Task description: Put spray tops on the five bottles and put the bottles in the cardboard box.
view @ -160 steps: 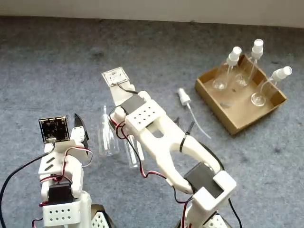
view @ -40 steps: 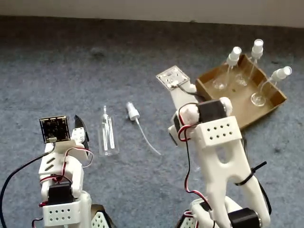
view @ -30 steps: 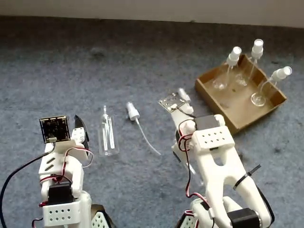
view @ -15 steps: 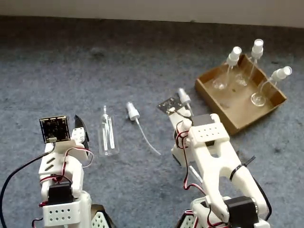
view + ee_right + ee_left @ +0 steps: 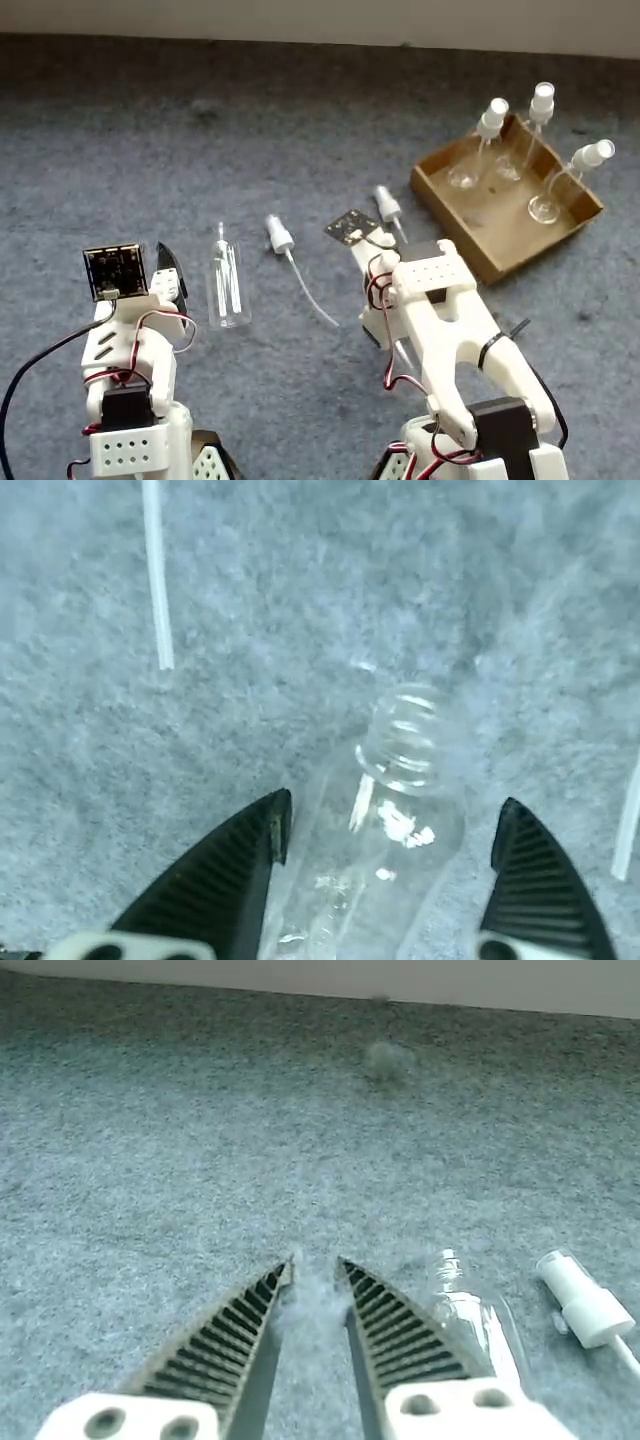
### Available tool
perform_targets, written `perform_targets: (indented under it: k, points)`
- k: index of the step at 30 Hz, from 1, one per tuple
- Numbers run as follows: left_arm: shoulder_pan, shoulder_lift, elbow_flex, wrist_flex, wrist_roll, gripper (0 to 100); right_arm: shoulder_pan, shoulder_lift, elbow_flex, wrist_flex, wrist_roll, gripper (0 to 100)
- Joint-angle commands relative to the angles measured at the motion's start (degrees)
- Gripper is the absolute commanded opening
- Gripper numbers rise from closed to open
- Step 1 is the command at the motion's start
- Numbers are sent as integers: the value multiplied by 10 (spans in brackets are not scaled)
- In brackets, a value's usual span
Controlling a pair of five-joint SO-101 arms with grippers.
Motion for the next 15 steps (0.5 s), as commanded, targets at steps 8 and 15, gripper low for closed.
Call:
perform_targets:
  k: [8,15]
  points:
    - [-5,-3,11,2,-4,34,5,2,-3,-12,7,282]
    - [-5,-3,11,2,-4,34,8,2,-8,-12,3,333]
